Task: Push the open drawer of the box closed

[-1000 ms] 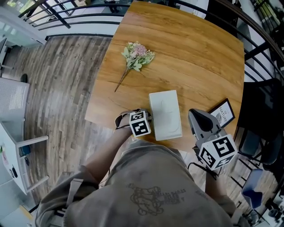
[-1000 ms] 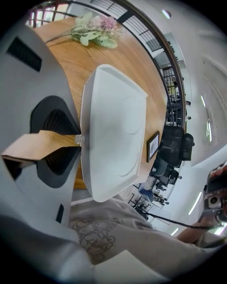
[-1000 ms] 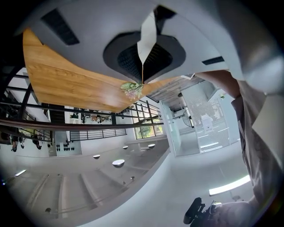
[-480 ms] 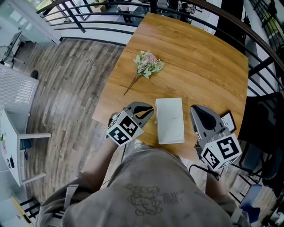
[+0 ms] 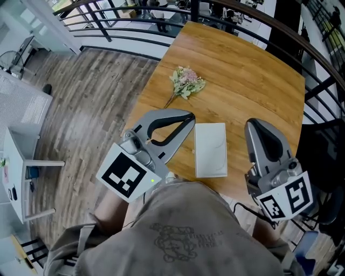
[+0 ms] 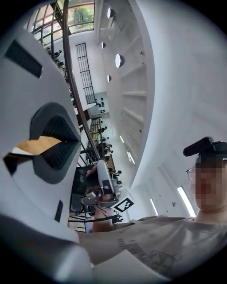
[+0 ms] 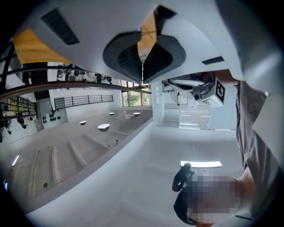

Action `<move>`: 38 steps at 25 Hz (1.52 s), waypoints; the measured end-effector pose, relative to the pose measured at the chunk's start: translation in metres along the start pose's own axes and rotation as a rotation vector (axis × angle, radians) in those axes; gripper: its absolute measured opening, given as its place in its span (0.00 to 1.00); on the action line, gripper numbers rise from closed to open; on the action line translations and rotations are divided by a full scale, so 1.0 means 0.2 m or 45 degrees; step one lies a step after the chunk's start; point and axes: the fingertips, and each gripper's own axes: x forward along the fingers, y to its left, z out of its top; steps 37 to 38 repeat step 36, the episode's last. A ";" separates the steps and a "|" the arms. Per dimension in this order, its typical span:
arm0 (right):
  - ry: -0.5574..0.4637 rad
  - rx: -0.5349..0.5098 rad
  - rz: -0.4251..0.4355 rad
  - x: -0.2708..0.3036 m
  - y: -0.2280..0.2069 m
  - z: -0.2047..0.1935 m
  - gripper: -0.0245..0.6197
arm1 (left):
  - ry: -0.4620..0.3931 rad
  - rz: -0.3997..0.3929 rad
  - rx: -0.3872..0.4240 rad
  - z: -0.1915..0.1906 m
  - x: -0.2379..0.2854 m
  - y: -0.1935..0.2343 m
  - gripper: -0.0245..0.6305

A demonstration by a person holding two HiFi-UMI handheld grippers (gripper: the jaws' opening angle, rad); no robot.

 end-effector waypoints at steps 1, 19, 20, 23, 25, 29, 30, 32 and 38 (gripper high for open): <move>-0.018 -0.044 0.005 -0.01 0.02 0.04 0.09 | -0.009 0.021 -0.015 0.03 -0.02 0.01 0.06; 0.057 -0.162 -0.047 -0.15 0.06 -0.04 0.09 | -0.062 0.073 0.086 0.00 -0.06 -0.07 0.06; 0.071 -0.150 -0.047 -0.15 0.06 -0.06 0.09 | -0.050 0.059 0.071 -0.02 -0.06 -0.09 0.06; 0.111 -0.138 -0.047 -0.15 0.06 -0.12 0.09 | -0.029 0.031 0.043 -0.08 -0.04 -0.13 0.06; 0.125 -0.131 -0.045 -0.14 0.06 -0.15 0.09 | -0.025 0.019 0.028 -0.11 -0.03 -0.15 0.06; 0.133 -0.127 -0.033 -0.13 0.08 -0.16 0.09 | -0.020 0.017 0.024 -0.12 -0.04 -0.16 0.06; 0.134 -0.128 -0.029 -0.12 0.09 -0.16 0.09 | -0.020 0.019 0.024 -0.12 -0.04 -0.15 0.06; 0.134 -0.130 -0.023 -0.12 0.09 -0.17 0.09 | -0.019 0.025 0.019 -0.12 -0.05 -0.14 0.06; 0.133 -0.129 -0.017 -0.11 0.10 -0.16 0.09 | -0.007 0.036 0.002 -0.13 -0.06 -0.12 0.06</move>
